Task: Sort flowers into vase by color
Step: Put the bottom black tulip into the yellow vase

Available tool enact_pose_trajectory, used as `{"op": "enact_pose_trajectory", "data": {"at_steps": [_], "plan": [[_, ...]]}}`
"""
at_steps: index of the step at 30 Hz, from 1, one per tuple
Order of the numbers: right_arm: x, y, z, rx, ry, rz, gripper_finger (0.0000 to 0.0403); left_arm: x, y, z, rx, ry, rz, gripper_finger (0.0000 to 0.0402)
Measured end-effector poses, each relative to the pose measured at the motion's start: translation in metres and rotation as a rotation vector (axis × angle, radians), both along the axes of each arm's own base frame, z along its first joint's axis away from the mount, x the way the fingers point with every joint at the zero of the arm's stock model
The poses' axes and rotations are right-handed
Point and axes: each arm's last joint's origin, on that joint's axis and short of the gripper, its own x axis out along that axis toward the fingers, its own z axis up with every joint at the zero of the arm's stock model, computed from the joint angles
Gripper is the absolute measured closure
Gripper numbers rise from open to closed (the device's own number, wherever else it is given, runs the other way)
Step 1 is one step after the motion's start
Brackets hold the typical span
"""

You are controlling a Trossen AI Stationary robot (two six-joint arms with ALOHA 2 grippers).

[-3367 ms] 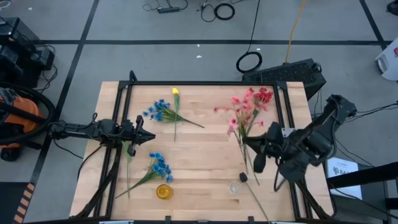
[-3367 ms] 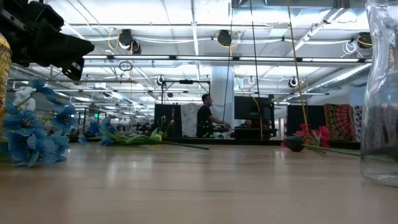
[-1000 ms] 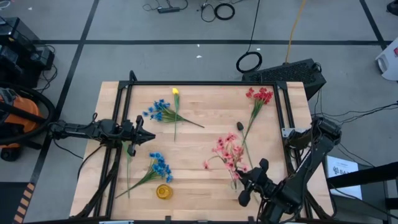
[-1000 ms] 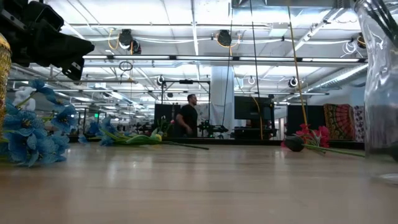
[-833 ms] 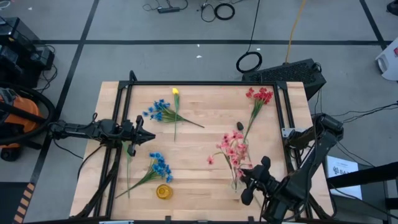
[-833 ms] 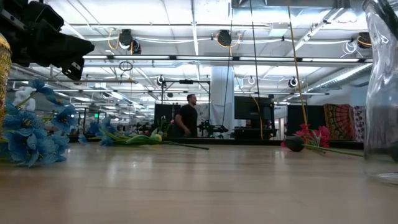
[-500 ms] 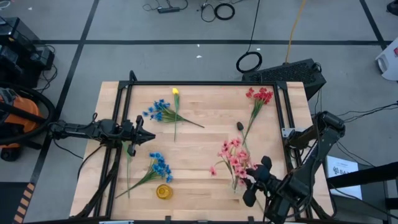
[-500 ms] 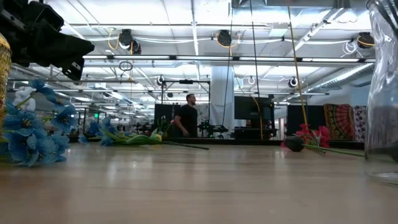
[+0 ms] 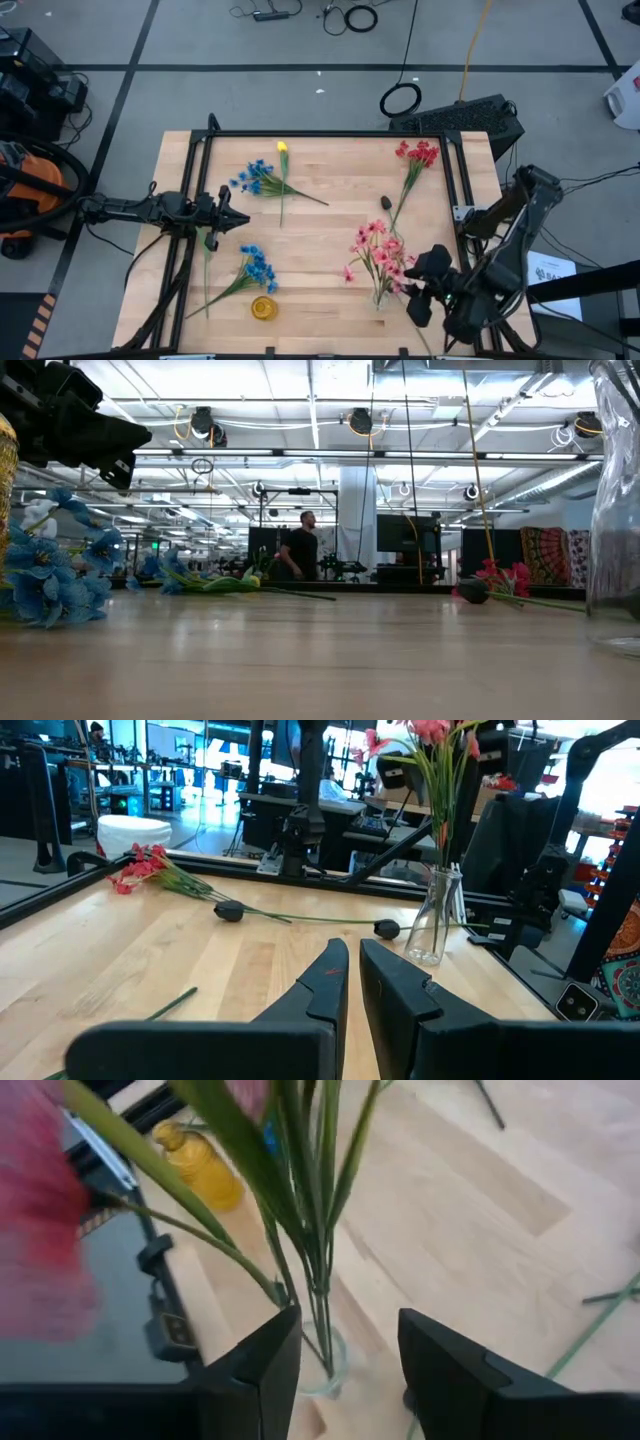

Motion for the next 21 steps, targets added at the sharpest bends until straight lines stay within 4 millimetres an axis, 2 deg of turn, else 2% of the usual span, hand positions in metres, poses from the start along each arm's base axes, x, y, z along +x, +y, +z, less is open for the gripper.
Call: {"op": "enact_pose_trajectory", "data": {"at_steps": [6, 11, 17, 21], "plan": [[-0.012, -0.014, 0.019, 0.088, -0.021, 0.015, 0.0243, 0.0, 0.0, 0.0, 0.0, 0.0, 0.0, 0.0366], [-0.021, -0.022, 0.028, 0.18, 0.029, 0.05, 0.0243, 0.0, 0.0, 0.0, 0.0, 0.0, 0.0, 0.0366], [-0.031, -0.029, 0.02, 0.222, 0.228, -0.003, 0.0243, 0.0, 0.0, 0.0, 0.0, 0.0, 0.0, 0.0366], [-0.035, -0.025, 0.012, 0.243, 0.321, -0.05, 0.0243, 0.0, 0.0, 0.0, 0.0, 0.0, 0.0, 0.0366]]}}
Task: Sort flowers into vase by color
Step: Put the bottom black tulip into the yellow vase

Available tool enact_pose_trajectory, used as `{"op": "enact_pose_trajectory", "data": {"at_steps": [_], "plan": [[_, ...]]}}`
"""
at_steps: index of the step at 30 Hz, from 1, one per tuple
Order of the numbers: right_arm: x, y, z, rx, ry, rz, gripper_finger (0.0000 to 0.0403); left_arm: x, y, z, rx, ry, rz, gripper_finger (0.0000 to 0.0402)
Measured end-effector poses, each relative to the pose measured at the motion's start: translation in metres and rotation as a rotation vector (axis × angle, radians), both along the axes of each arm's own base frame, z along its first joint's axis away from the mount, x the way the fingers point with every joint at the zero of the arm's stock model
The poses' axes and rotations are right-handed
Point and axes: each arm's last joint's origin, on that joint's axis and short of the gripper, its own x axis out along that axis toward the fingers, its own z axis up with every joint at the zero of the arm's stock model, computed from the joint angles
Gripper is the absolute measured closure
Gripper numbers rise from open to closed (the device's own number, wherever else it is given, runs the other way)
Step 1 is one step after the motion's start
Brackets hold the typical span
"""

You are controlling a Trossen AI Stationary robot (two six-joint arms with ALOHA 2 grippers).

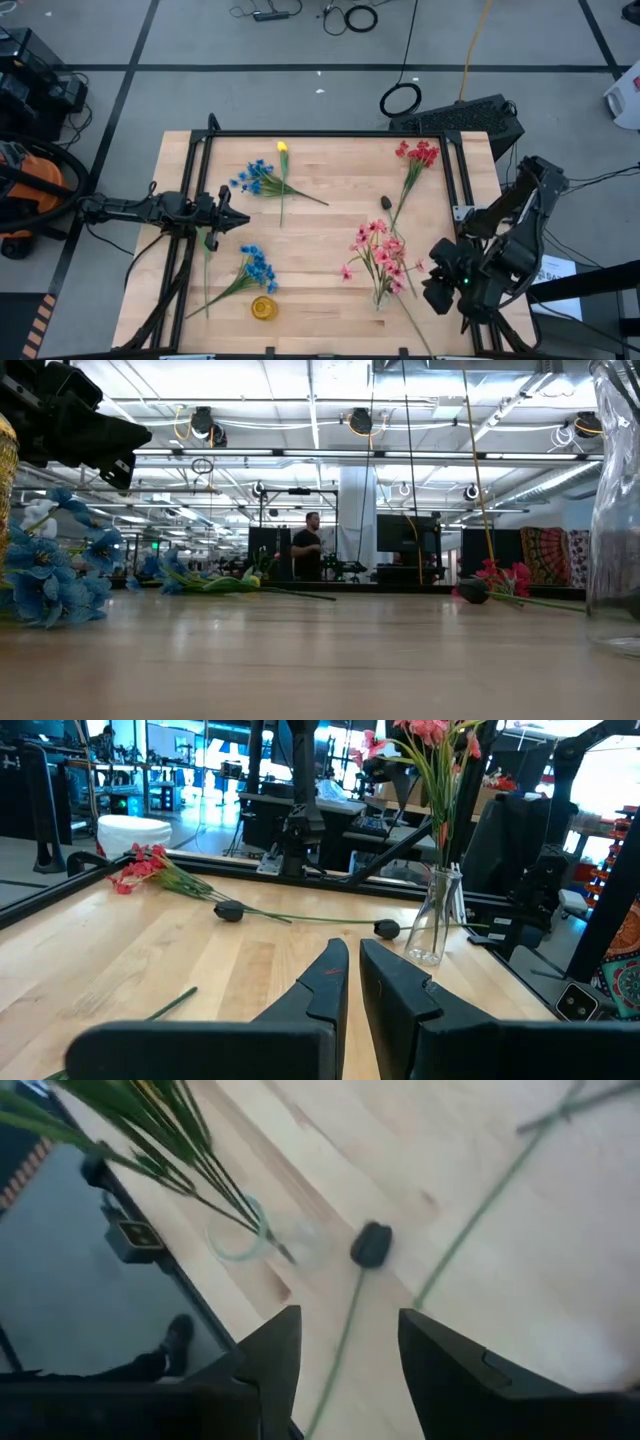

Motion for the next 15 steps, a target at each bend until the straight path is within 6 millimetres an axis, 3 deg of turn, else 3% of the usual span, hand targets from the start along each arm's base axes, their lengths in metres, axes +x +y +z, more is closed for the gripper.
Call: {"op": "enact_pose_trajectory", "data": {"at_steps": [7, 11, 15], "plan": [[-0.005, 0.02, -0.021, -0.022, 0.059, -0.053, 0.0243, 0.0, 0.0, 0.0, 0.0, 0.0, -0.001, 0.0366], [-0.007, 0.035, -0.053, 0.048, 0.152, -0.089, 0.0243, 0.0, 0.0, 0.0, 0.0, 0.0, 0.0, 0.0366], [-0.005, 0.05, -0.091, 0.2, 0.106, -0.111, 0.0243, 0.0, 0.0, 0.0, 0.0, 0.0, 0.0, 0.0366]]}}
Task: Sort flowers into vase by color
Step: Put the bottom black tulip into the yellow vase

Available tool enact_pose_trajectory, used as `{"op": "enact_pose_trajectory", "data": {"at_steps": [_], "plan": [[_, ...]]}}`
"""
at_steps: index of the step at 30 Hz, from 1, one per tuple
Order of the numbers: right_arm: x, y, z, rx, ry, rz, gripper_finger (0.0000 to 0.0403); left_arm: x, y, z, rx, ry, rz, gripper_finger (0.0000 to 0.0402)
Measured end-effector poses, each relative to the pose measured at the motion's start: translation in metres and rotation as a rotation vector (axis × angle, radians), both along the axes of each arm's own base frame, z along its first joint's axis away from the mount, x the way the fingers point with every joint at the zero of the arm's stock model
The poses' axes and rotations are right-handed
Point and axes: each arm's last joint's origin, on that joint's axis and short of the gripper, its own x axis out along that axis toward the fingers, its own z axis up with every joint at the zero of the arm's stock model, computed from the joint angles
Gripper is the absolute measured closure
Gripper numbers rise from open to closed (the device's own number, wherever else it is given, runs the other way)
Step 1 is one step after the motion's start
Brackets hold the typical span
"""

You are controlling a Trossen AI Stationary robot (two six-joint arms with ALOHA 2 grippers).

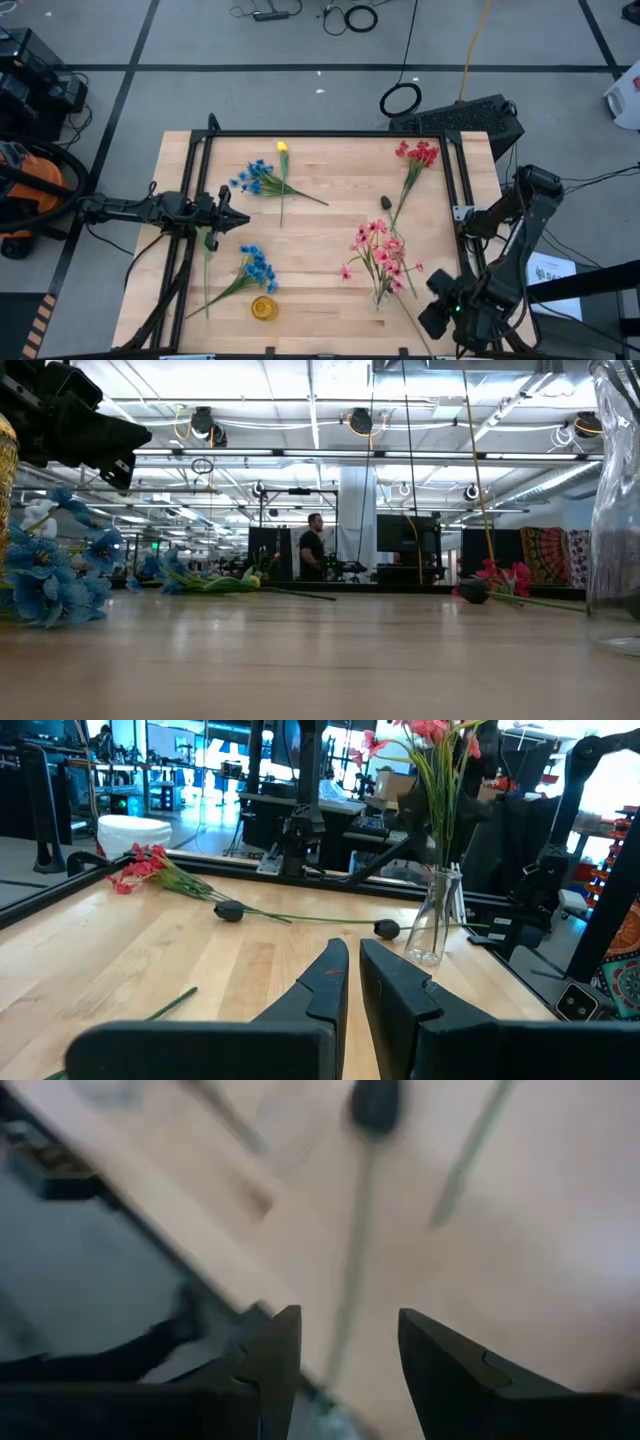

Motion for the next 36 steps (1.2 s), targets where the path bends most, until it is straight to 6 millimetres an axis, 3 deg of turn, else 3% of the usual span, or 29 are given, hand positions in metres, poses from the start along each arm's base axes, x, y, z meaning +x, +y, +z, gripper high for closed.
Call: {"op": "enact_pose_trajectory", "data": {"at_steps": [4, 9, 20, 30, 36], "plan": [[0.001, 0.005, -0.039, 0.134, 0.034, -0.063, 0.0243, 0.0, 0.0, 0.0, 0.0, 0.0, 0.0, 0.0366], [0.008, 0.014, -0.062, 0.163, 0.07, -0.064, 0.0245, 0.0, 0.0, 0.0, 0.0, 0.0, 0.0, 0.0366], [0.037, 0.033, -0.094, 0.05, 0.16, -0.023, 0.0287, 0.0, 0.0, 0.0, 0.0, 0.0, 0.0, 0.0366], [0.041, 0.032, -0.119, -0.041, 0.309, -0.119, 0.0316, 0.0, 0.0, 0.0, 0.0, 0.0, 0.0, 0.0366], [0.037, 0.03, -0.114, -0.058, 0.311, -0.106, 0.0391, 0.0, 0.0, 0.0, 0.0, 0.0, 0.0, 0.0366]]}}
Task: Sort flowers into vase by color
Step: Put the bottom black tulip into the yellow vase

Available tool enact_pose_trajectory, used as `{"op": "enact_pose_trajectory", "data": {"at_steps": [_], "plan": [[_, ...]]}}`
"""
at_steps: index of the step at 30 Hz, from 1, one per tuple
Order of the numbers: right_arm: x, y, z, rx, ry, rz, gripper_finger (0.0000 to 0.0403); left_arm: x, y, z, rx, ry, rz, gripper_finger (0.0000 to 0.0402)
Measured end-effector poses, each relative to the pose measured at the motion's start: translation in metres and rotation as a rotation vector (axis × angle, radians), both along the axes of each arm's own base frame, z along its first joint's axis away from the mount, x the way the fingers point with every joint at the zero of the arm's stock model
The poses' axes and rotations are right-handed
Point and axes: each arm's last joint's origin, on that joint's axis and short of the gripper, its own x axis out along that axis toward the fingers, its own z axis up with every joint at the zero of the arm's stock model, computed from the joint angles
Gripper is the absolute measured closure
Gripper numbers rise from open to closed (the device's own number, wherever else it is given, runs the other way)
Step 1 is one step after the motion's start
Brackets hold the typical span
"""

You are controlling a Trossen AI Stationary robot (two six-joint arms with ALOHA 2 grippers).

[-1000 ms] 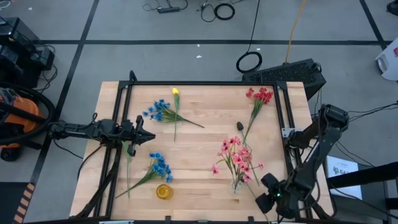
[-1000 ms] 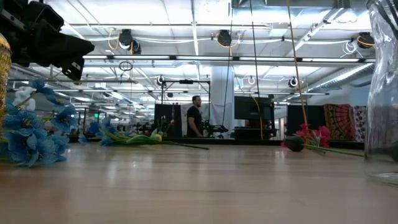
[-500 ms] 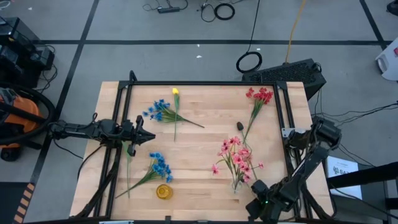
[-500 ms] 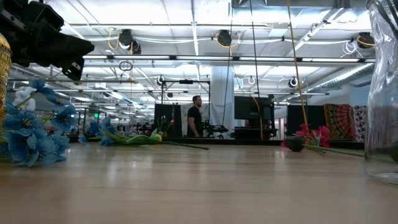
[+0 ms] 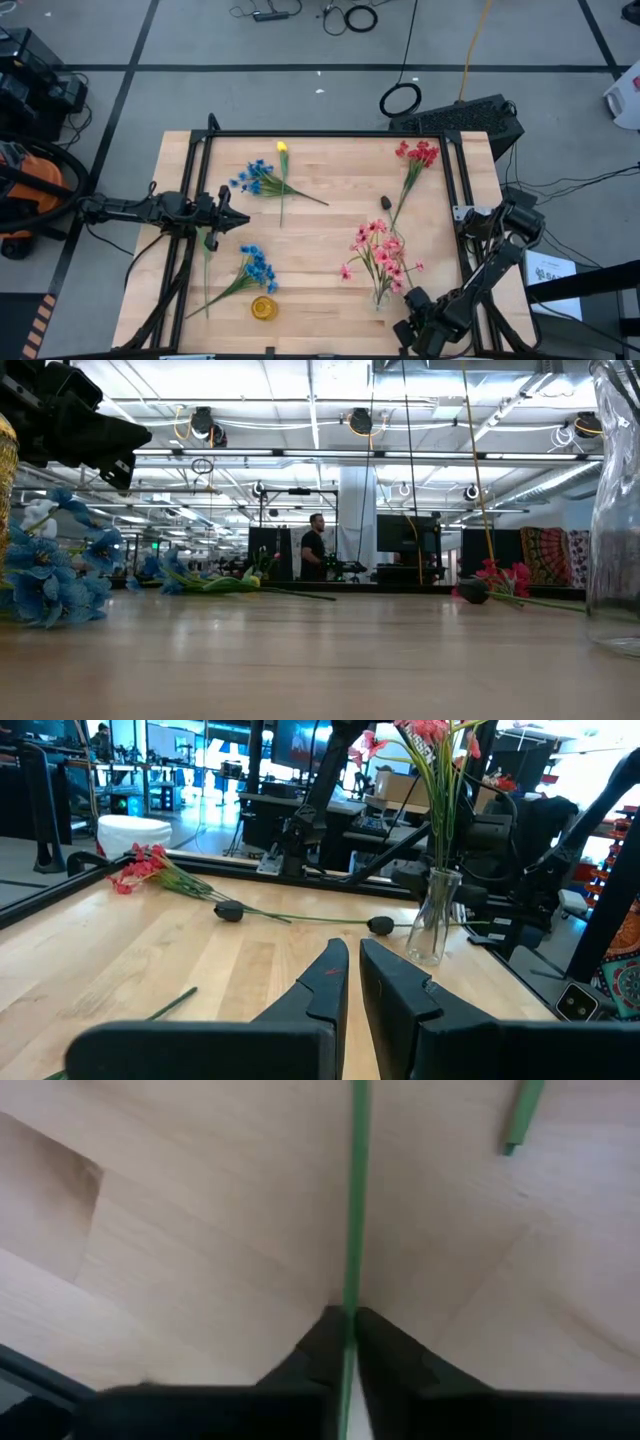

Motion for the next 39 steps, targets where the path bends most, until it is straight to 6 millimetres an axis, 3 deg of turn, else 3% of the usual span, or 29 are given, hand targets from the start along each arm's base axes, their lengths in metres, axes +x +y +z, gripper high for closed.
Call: {"op": "enact_pose_trajectory", "data": {"at_steps": [4, 8, 13, 17, 24, 28, 35, 39], "plan": [[-0.011, -0.016, 0.014, -0.116, 0.0, -0.011, 0.0395, 0.0, 0.0, 0.0, 0.0, 0.0, 0.0, 0.0366], [-0.02, -0.036, 0.056, -0.154, -0.082, -0.045, 0.04, 0.0, 0.0, 0.0, 0.0, 0.0, 0.0, 0.0366], [-0.04, -0.08, 0.109, -0.295, -0.283, -0.062, 0.0402, 0.0, 0.0, 0.0, 0.0, 0.0, 0.0, 0.0366], [-0.062, -0.126, 0.143, -0.427, -0.359, -0.068, 0.0402, 0.0, 0.0, 0.0, 0.0, 0.0, 0.0, 0.0366], [-0.085, -0.194, 0.189, -0.588, -0.725, -0.059, 0.0402, 0.0, 0.0, 0.0, 0.0, 0.0, 0.0, 0.0366], [-0.095, -0.223, 0.216, -0.732, -0.817, -0.059, 0.0403, 0.0, 0.0, 0.0, 0.0, 0.0, 0.0, 0.0366], [-0.098, -0.242, 0.289, -1.019, -0.956, -0.046, 0.0403, 0.0, 0.0, 0.0, 0.0, 0.0, 0.0, 0.0366], [-0.078, -0.235, 0.34, -1.148, -1.015, 0.017, 0.0403, 0.0, 0.0, 0.0, 0.0, 0.0, 0.0, 0.0366]]}}
